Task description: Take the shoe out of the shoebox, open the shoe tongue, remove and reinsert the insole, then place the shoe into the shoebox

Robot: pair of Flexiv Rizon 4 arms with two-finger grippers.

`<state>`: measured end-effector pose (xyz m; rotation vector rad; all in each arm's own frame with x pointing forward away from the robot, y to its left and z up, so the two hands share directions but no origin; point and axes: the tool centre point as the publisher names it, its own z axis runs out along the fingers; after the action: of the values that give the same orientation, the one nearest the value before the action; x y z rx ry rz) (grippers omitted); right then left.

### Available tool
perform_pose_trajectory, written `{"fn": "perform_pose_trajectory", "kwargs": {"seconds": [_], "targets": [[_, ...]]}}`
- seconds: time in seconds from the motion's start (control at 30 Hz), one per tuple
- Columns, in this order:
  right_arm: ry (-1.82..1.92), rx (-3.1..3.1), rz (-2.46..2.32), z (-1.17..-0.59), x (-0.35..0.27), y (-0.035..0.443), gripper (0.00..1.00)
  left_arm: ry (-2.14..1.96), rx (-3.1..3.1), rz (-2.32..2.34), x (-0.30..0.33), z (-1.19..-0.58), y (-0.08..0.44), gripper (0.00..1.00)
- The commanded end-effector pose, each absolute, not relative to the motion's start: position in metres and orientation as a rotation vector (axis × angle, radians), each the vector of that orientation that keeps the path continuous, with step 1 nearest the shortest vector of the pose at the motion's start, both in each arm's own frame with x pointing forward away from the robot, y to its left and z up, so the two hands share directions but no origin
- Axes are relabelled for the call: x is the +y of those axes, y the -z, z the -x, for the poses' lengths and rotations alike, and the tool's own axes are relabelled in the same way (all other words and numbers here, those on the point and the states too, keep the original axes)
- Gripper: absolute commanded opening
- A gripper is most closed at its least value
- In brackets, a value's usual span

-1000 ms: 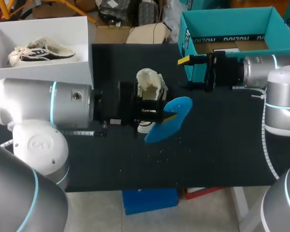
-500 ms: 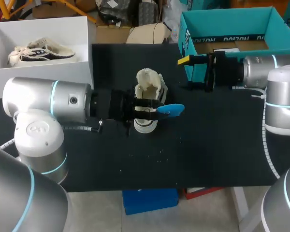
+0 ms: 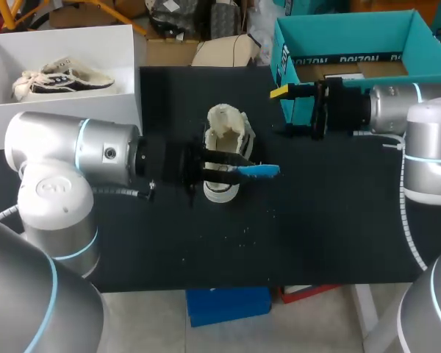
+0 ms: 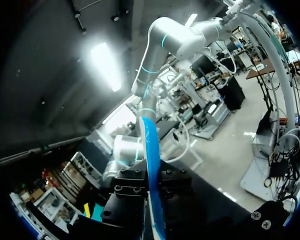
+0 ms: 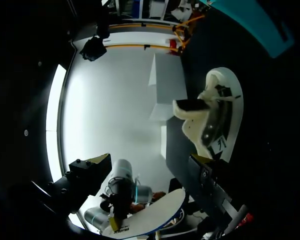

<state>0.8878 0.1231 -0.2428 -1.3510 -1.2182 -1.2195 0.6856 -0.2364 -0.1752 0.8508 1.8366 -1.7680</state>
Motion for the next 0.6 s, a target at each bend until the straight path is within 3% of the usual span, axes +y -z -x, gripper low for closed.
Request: {"fn": "perform_pose_trajectory", "kwargs": {"seconds": [0.03,0.37,0.6], "targets": [[1.222,-1.217,1.352,-0.888,0.125,0.244,1.00,1.690,1.505,-1.122,-0.232,-0.690,0.199,0.00],[1.222,-1.217,1.352,-0.888,0.125,0.244,1.00,1.461,1.324,-1.438,-0.224,-0.746,0.221,0.00],[1.222,-1.217,1.352,-0.888,0.125,0.244,1.00,1.461,1.324,-1.438,-0.224,-0.746,0.221,0.00]]}}
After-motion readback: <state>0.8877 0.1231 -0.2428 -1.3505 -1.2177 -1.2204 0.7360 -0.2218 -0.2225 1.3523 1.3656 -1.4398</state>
